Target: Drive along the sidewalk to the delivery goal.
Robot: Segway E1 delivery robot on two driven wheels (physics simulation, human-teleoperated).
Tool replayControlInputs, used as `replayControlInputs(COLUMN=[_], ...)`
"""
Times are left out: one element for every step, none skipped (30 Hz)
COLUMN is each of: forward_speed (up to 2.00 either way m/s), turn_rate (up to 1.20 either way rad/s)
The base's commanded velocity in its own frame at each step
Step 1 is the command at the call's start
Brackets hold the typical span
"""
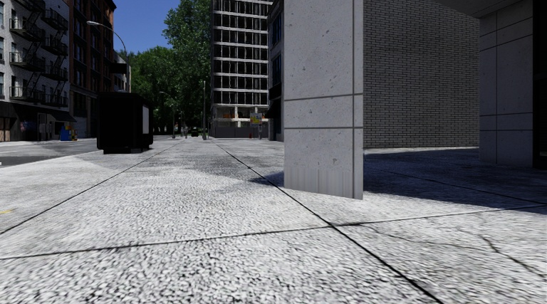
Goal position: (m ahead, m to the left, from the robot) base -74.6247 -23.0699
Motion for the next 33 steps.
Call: replayControlInputs(forward_speed=[0.0, 0.0, 0.0, 0.0, 0.0, 0.0, 0.0, 0.0, 0.0, 0.0, 0.0, 0.0, 0.0, 0.0, 0.0, 0.0, 0.0, 0.01, 0.28, 0.47, 0.47, 0.79, 0.93, 1.03, 1.03, 1.17, 1.24, 1.25, 1.26, 1.26, 1.26, 1.26, 1.26], turn_rate=[0.0, 0.0, 0.0, 0.0, 0.0, 0.0, 0.0, 0.0, 0.0, 0.0, 0.0, 0.0, 0.0, 0.0, 0.0, -0.14, -0.14, -0.22, -0.26, -0.28, -0.28, -0.4, -0.51, -0.57, -0.57, -0.59, -0.6, -0.6, -0.6, -0.6, -0.6, -0.6, -0.6])
